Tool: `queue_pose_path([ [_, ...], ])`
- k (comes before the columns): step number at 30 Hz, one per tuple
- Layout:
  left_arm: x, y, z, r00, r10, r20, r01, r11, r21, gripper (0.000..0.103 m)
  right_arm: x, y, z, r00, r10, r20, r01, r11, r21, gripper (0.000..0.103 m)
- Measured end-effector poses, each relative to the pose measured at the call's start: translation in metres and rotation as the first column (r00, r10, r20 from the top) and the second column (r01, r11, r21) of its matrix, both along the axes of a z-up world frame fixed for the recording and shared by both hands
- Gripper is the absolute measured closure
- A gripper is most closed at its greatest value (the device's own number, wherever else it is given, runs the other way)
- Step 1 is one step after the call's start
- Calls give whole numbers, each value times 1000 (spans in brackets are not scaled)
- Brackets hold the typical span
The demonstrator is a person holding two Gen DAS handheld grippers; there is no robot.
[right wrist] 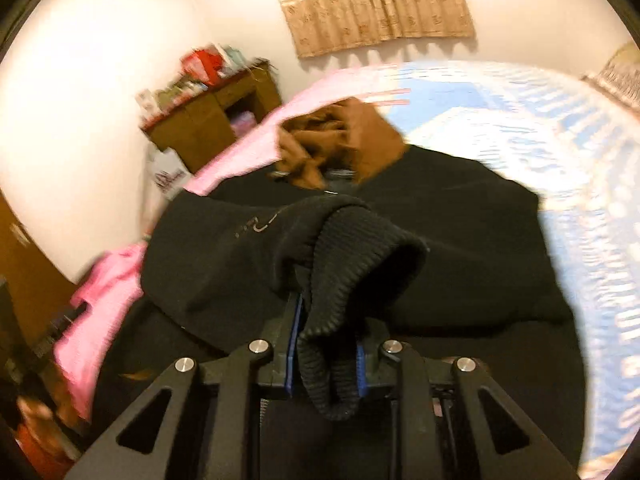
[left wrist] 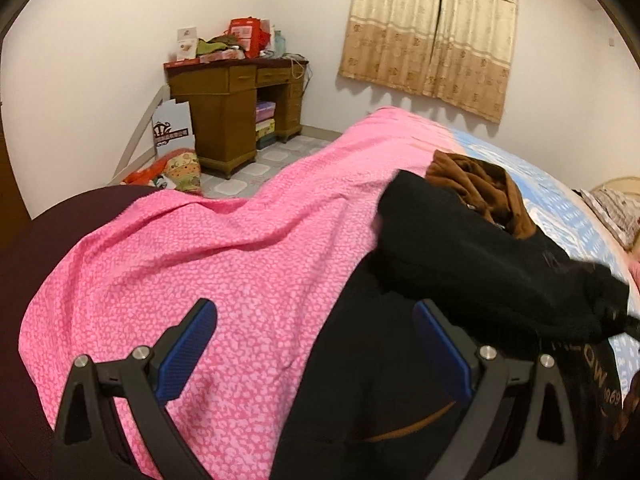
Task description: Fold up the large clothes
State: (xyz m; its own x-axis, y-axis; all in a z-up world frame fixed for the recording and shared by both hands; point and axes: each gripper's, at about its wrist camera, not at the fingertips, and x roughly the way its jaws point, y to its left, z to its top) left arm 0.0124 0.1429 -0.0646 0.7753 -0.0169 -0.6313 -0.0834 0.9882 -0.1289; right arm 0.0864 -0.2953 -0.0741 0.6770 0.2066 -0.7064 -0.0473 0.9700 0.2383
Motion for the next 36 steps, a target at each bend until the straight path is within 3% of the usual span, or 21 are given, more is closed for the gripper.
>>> queue_pose_path([
  [3,10,-7,2,1000,-5,3,5,1000,-11,3,10,-18,-38,991,-18,-135,16,1000,-14,73],
  [4,14,-11,4,1000,-11,4,11,1000,-12,3,12,-22,-49,986,-26,-164,25,1000,-9,55],
  [8,29,-35,18,997,-73,27,72,997,27,3,2,-41,-40,989,-74,-129,81,995,54,37],
  [10,36,-48,26,993,-103,52,100,993,59,3,-13,-49,-20,992,-118,-53,120,992,48,37],
  [12,46,-63,31,988,-135,69,131,989,64,3,-22,-48,-2,985,-170,33,171,985,-17,36],
  [16,78,-94,25,985,-159,60,152,983,104,3,-17,-29,17,989,-111,101,119,990,-73,37],
  [20,115,-106,-1,992,-122,-42,126,985,116,5,13,-14,0,999,-7,45,10,998,-69,37],
  [24,133,-105,-36,988,-87,-124,105,983,149,3,42,-13,-45,995,39,-96,-50,992,-115,37],
  [27,130,-95,-49,983,-105,-150,123,986,112,3,41,-14,-46,989,96,-115,-112,983,-144,36],
  [29,128,-89,-34,981,-126,-148,139,987,81,6,43,-15,-31,982,132,-134,-151,978,-147,36],
  [32,137,-91,7,976,-207,-69,213,972,100,5,53,-21,12,976,200,-91,-210,971,-115,36],
  [34,161,-95,39,973,-231,-29,233,966,116,5,71,-26,40,980,191,-58,-198,968,-157,36],
  [36,191,-98,60,969,-246,-31,248,966,72,5,101,-36,69,985,174,-19,-174,968,-178,36],
])
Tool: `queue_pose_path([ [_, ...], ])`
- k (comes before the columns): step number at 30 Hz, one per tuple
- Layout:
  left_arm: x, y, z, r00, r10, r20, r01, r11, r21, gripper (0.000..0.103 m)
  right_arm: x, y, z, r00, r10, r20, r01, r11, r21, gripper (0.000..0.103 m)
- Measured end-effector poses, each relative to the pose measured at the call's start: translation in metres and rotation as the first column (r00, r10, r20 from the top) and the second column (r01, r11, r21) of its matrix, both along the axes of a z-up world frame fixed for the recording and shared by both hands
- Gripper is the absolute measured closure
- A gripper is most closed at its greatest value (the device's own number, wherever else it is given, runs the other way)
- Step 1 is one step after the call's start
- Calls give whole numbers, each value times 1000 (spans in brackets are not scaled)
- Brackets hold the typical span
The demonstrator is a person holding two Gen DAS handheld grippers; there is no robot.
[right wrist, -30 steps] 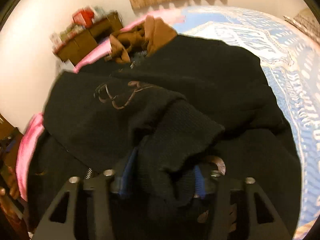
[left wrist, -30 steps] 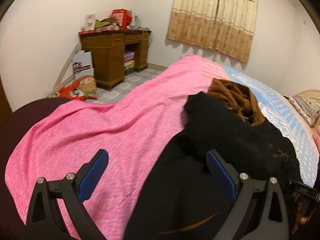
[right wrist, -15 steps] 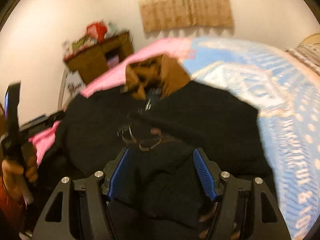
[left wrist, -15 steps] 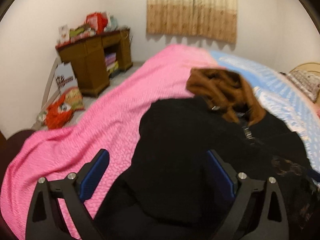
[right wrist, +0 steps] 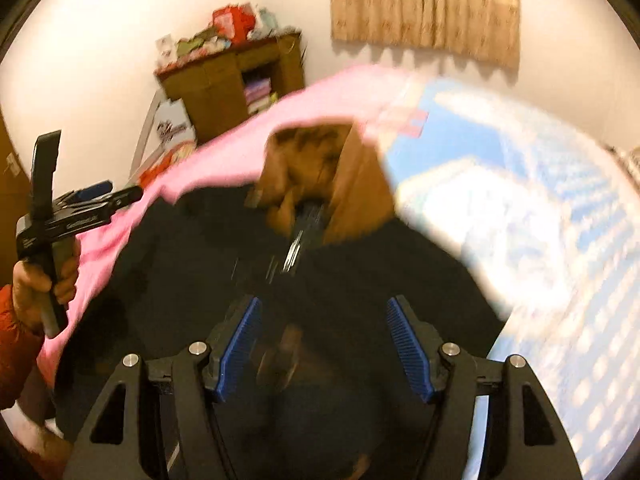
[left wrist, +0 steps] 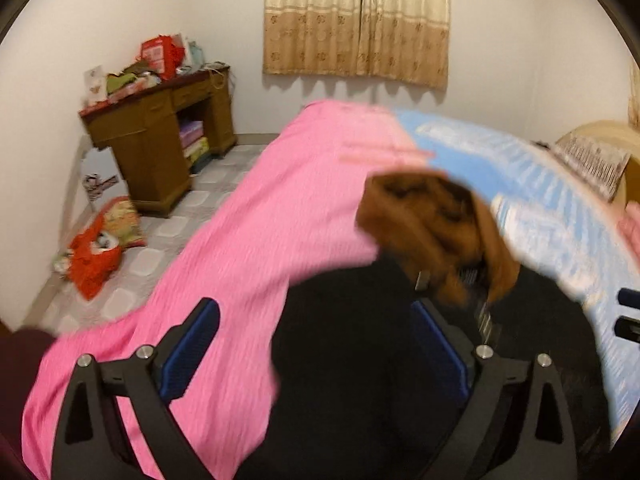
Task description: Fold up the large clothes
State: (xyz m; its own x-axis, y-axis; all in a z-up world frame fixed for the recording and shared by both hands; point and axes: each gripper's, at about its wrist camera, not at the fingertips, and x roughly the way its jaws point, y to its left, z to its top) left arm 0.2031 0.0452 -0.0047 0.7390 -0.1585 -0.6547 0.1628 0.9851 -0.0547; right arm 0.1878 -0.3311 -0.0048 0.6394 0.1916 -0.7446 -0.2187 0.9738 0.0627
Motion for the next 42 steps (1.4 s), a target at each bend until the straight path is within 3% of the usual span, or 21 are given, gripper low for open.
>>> queue_pose_path([
  [2,43,-8,19,999,-20,-29,18,999,-42,5,41,-9,21,1000,-19,22,19,1000,7,36],
  [6,106,-43,28,1000,-6,17,5,998,61,5,121,-13,30,998,-63,15,62,998,26,36],
  [9,156,-63,2,999,13,-48,-11,998,60,5,180,0,14,997,-65,-35,64,998,-10,36],
  [13,192,-75,-43,984,45,-170,-42,999,22,5,234,12,-19,992,-93,-81,88,994,-68,36],
  [15,202,-83,-63,974,37,-225,-37,999,8,5,257,14,-35,989,-106,-107,102,994,-43,36],
  [18,217,-95,-92,953,65,-296,-50,997,56,5,286,26,-65,982,-77,-171,73,997,-33,36],
  [19,222,-98,-103,947,98,-307,-70,993,99,6,294,31,-80,978,-86,-189,71,994,-89,41],
  [20,225,-97,-113,939,116,-324,-84,990,113,11,298,32,-89,974,-107,-198,79,987,-142,78],
  [21,227,-95,-119,932,110,-344,-84,992,91,21,301,31,-99,969,-129,-212,90,978,-186,92],
  [22,226,-93,-120,937,103,-333,-83,994,73,23,299,26,-105,967,-144,-210,104,977,-189,91],
  [23,224,-93,-117,948,88,-306,-71,995,66,43,294,22,-103,973,-146,-181,113,977,-183,92],
  [24,221,-95,-112,957,40,-286,-30,999,42,81,287,17,-97,978,-154,-138,129,976,-177,92],
  [25,217,-98,-106,957,-24,-289,21,1000,-14,92,279,10,-87,981,-169,-97,152,976,-158,92],
  [27,205,-100,-87,971,-13,-237,8,1000,-21,91,262,-4,-61,980,-199,-22,196,975,-103,92],
  [30,170,-98,-36,997,-13,-78,11,1000,-26,90,227,-16,-15,974,-211,82,215,976,-42,92],
  [34,109,-87,16,998,-16,58,19,999,-45,84,156,-15,25,960,-185,208,205,976,-79,92],
  [36,81,-75,28,995,-24,97,32,996,-82,69,122,-17,31,953,-174,247,199,976,-83,92],
  [39,41,-57,21,993,-31,117,45,992,-119,73,72,-24,22,954,-178,241,186,982,-11,92],
  [42,11,-52,-5,994,-36,101,45,995,-91,73,39,-26,-11,961,-189,202,193,981,3,91],
])
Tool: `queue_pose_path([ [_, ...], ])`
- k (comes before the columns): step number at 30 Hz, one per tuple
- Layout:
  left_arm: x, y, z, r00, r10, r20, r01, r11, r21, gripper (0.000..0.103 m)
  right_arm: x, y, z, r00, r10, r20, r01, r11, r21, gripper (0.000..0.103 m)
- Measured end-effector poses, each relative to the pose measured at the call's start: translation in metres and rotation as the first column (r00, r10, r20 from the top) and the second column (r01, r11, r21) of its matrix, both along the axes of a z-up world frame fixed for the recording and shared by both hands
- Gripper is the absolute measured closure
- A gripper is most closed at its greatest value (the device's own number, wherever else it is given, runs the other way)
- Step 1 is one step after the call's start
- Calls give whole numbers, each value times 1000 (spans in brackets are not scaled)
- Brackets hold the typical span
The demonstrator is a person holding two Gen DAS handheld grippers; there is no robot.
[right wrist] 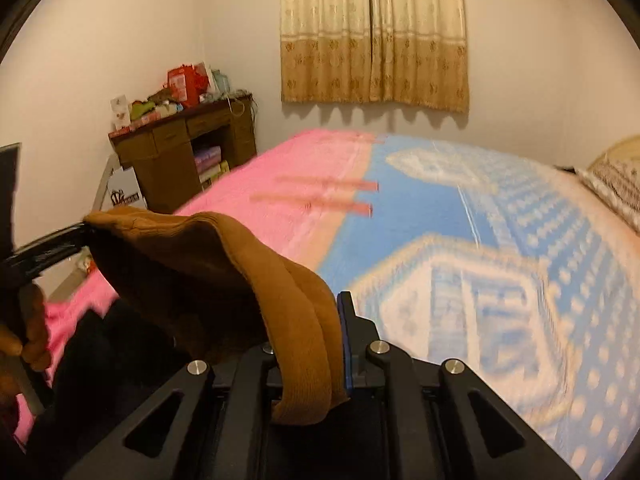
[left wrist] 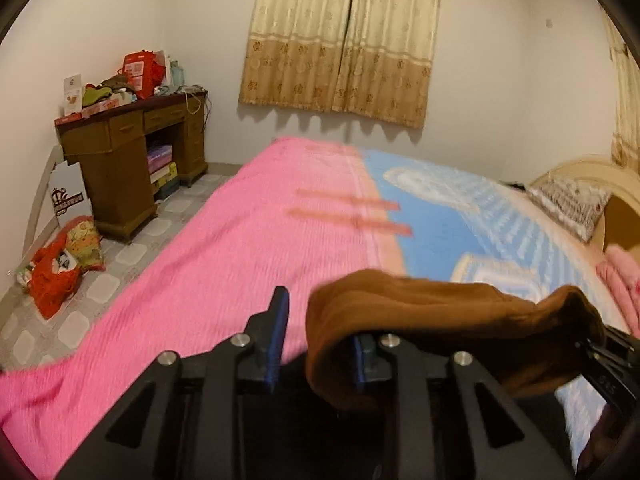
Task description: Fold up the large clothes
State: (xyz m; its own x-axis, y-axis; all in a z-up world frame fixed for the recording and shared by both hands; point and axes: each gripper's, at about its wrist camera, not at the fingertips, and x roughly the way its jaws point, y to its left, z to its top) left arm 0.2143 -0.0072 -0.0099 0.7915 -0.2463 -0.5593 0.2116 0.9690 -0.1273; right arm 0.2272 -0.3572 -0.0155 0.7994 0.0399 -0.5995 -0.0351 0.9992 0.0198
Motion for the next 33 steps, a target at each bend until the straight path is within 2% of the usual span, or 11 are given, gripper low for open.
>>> queue_pose_path([
  [4,-24,4,-54,988,6,-155,9,995,96,70,-15,-15,-67,978,-19,-207,30,998,50,84],
  [7,-36,17,-77,970,-11,-241,49,987,153,65,-39,-27,-89,962,-4,-272,25,997,76,56],
  [10,-42,33,-62,979,-24,-201,61,982,180,59,-55,-30,-80,961,19,-277,-12,1000,26,49],
  [12,-38,35,-40,991,-15,-130,42,978,203,34,-61,-29,-66,964,23,-264,-24,1000,1,49],
  [17,-4,23,-2,1000,9,0,-9,986,165,18,-59,-28,-13,997,6,-77,-1,998,63,49],
  [22,42,-5,-30,994,57,-90,-36,975,218,20,-41,-33,11,993,-116,-28,118,992,46,48],
  [25,35,-23,-66,988,38,-152,10,954,298,20,-32,-27,0,997,-58,-59,63,994,85,49],
  [27,26,-27,-86,981,67,-180,0,938,347,29,-15,-17,-22,994,-4,-108,15,995,101,49],
  [30,18,-23,-112,977,100,-189,-22,927,375,30,13,-9,-68,979,40,-198,-17,993,116,49],
  [32,13,-27,-111,982,105,-155,-34,914,405,30,35,-7,-111,957,42,-287,-28,998,51,47],
  [33,14,-30,-112,982,110,-152,-35,905,424,28,37,-4,-119,966,53,-255,-50,999,15,44],
])
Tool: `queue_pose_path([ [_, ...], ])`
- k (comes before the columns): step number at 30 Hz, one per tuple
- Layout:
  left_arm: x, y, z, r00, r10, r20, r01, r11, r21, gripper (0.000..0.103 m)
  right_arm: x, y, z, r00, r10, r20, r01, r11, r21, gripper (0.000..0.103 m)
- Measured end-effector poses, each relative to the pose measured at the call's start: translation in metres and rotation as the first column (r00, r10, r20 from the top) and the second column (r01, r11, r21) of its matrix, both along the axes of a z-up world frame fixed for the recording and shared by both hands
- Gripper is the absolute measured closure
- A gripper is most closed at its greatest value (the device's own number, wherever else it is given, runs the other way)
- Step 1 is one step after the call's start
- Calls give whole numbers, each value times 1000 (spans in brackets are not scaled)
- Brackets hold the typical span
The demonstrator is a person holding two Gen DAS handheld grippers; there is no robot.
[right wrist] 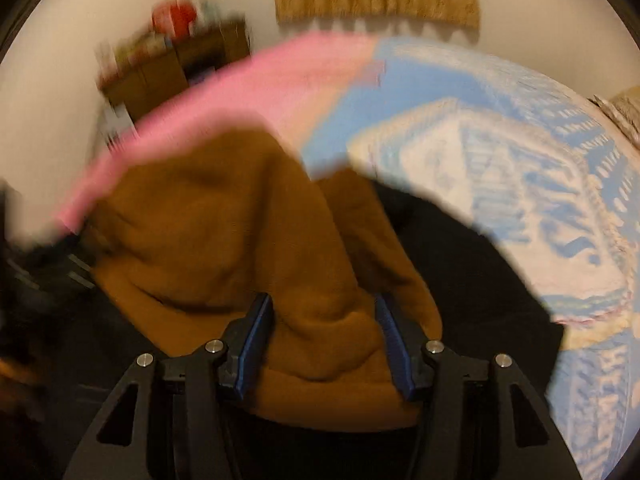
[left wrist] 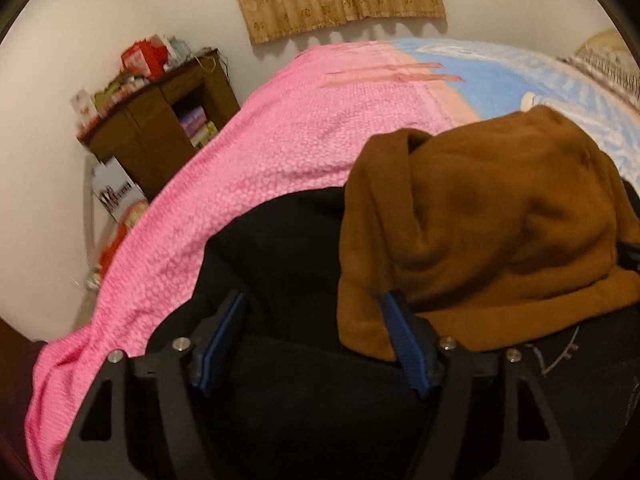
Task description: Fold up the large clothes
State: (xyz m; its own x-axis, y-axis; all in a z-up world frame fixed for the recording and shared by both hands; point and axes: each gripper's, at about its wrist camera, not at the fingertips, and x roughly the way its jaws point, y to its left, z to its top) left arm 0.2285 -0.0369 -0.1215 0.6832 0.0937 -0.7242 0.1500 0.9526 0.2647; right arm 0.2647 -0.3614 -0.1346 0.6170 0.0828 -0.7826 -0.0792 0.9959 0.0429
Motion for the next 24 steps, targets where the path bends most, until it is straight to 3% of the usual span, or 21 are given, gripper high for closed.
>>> queue_pose_path([
  [1,4,-1,-1,1000,6,-2,-6,1000,15,27,1,4,0,999,17,31,-16,999,-34,43],
  [5,8,-3,-1,1000,16,1,-16,1000,26,22,7,10,1,1000,20,2,-19,997,-80,41],
  [8,-11,15,23,998,-37,48,41,995,-93,26,-11,4,25,1000,-30,-3,30,998,-56,41],
  [10,-36,33,44,990,-54,128,74,984,-161,26,-55,-17,61,992,-81,94,78,996,34,41],
  [12,-65,59,65,980,-55,191,93,975,-199,13,-94,-34,88,981,-107,160,93,991,94,41],
  [14,-94,90,82,976,-43,215,98,962,-255,5,-149,-52,112,963,-153,222,125,983,133,40],
  [16,-132,130,94,975,-28,220,99,943,-317,5,-199,-68,128,943,-201,266,159,972,171,40],
  [22,-230,197,98,965,-36,260,118,944,-308,5,-360,-93,165,864,-299,405,216,947,239,38],
  [24,-254,209,91,972,-67,226,138,938,-317,5,-394,-93,170,863,-289,414,202,949,242,29],
])
